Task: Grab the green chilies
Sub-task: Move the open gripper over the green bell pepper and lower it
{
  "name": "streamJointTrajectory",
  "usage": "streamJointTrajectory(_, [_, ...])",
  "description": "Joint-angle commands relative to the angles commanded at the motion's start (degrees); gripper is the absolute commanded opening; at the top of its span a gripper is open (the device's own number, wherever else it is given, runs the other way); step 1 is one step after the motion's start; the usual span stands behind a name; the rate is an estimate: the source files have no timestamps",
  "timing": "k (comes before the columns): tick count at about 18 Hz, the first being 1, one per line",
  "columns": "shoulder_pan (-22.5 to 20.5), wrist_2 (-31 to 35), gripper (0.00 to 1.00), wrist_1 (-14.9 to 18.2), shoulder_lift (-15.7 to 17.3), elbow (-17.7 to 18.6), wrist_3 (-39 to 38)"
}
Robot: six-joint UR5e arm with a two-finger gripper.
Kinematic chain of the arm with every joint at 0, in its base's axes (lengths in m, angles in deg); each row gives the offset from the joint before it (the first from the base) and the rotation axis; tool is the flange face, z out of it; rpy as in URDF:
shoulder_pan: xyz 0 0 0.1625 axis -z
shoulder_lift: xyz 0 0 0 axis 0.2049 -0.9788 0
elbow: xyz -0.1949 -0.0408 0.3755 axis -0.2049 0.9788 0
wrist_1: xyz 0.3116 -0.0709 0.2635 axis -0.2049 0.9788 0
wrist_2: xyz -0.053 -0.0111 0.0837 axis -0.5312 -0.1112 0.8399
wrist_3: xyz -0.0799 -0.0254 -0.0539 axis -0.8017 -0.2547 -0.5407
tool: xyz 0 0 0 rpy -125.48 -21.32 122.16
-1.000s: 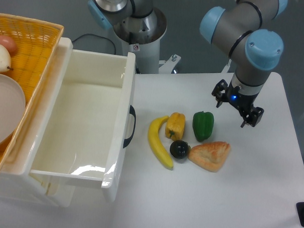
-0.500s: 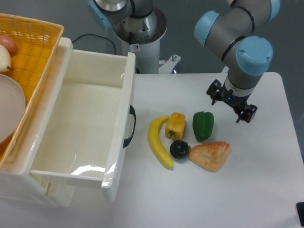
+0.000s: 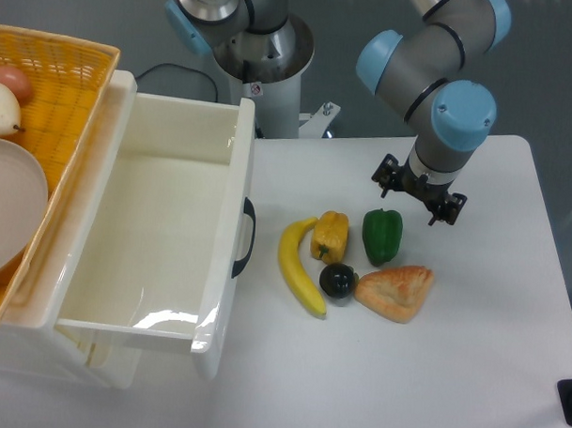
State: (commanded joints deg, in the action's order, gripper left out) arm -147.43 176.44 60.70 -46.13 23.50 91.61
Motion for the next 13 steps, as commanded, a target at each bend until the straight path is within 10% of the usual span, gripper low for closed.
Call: streamJointTrajectory(13, [0.97, -0.62, 1.0, -0.09, -2.73, 0.79, -11.97])
